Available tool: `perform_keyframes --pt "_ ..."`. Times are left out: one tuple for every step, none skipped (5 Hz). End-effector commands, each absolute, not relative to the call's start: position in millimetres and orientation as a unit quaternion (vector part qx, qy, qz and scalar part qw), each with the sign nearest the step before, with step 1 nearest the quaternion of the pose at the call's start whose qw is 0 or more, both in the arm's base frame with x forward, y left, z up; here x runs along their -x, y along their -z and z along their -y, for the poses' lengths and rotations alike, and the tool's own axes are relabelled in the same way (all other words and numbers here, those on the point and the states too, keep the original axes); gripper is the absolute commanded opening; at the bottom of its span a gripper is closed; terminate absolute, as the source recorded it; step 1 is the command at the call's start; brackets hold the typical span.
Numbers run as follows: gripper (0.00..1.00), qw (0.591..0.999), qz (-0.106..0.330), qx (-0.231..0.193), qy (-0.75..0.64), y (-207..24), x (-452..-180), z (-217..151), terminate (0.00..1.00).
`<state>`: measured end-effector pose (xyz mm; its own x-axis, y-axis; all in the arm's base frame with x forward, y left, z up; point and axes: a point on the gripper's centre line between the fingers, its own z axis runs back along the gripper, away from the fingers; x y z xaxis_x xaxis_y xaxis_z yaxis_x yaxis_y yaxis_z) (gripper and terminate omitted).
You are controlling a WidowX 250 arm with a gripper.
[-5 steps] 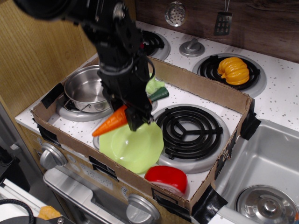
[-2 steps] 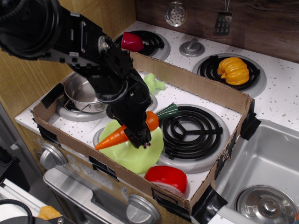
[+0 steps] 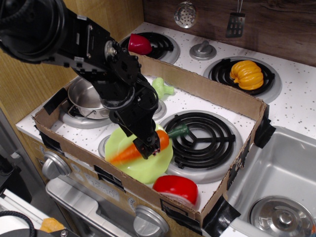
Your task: Put carrot on plate
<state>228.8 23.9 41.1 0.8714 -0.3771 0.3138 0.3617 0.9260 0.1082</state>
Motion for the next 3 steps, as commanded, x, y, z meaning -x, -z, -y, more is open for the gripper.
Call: perform_keyframes --pt "1.0 0.967 0.18 -0.054 0.172 -67.0 -240.5 -26.2 0.0" --pt "1.0 0.966 0.178 -0.077 0.169 -87.5 -245.8 -26.5 0.0" --pt "1.0 0.967 0.165 -0.094 0.173 -113.1 -254.4 -28.9 0.0"
